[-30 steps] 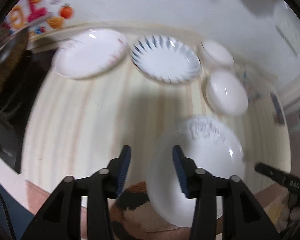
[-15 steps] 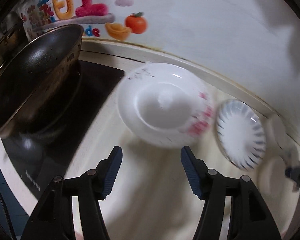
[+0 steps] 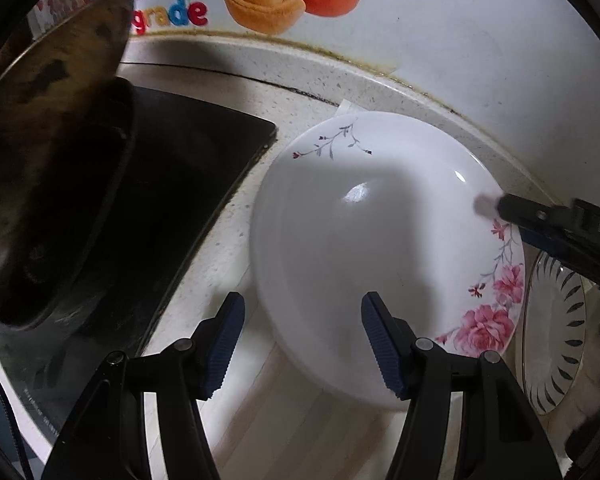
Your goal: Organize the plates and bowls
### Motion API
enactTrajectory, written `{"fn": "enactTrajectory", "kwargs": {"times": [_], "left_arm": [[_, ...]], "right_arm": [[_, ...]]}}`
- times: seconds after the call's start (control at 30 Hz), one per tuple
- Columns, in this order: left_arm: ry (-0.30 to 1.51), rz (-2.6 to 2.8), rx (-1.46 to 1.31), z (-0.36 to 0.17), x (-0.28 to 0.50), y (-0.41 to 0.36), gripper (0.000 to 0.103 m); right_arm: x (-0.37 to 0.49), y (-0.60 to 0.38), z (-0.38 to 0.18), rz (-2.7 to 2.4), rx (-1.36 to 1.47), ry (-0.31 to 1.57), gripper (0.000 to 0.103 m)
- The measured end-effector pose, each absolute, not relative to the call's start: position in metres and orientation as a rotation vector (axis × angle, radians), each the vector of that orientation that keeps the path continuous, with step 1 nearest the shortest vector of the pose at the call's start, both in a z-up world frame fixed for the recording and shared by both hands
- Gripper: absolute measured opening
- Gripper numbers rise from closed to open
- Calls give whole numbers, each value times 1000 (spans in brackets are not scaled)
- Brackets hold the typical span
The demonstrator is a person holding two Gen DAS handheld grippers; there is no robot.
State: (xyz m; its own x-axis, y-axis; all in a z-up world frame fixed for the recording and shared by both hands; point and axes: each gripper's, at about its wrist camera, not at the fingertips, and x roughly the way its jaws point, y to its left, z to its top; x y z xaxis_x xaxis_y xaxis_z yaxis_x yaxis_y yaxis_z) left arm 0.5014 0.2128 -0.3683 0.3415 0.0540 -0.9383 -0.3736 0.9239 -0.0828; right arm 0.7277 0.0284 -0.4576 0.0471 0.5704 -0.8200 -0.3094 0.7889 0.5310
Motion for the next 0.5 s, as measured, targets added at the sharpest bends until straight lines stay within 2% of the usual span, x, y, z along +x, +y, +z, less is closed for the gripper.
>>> {"fn": "enactTrajectory", "kwargs": {"times": [0.03,0.07,0.1,0.2,0.5], "left_arm": [[1191,283,-305,-370,503,213,58],[1186,283,-305,-371,504,213,48],[1180,288,-303,-372,504,213,44],[1170,319,-305,-374,504,216,36],[1161,362,-347,-372,501,218,28]], "right_arm": [[731,32,-462,674,229,1372,43],[734,35,-467,675,230,1373,35],[737,38,-471,676,230,1373,27],[738,43,-479,671,208,1367,20],[736,44,-478,693,198,1371,19]]}}
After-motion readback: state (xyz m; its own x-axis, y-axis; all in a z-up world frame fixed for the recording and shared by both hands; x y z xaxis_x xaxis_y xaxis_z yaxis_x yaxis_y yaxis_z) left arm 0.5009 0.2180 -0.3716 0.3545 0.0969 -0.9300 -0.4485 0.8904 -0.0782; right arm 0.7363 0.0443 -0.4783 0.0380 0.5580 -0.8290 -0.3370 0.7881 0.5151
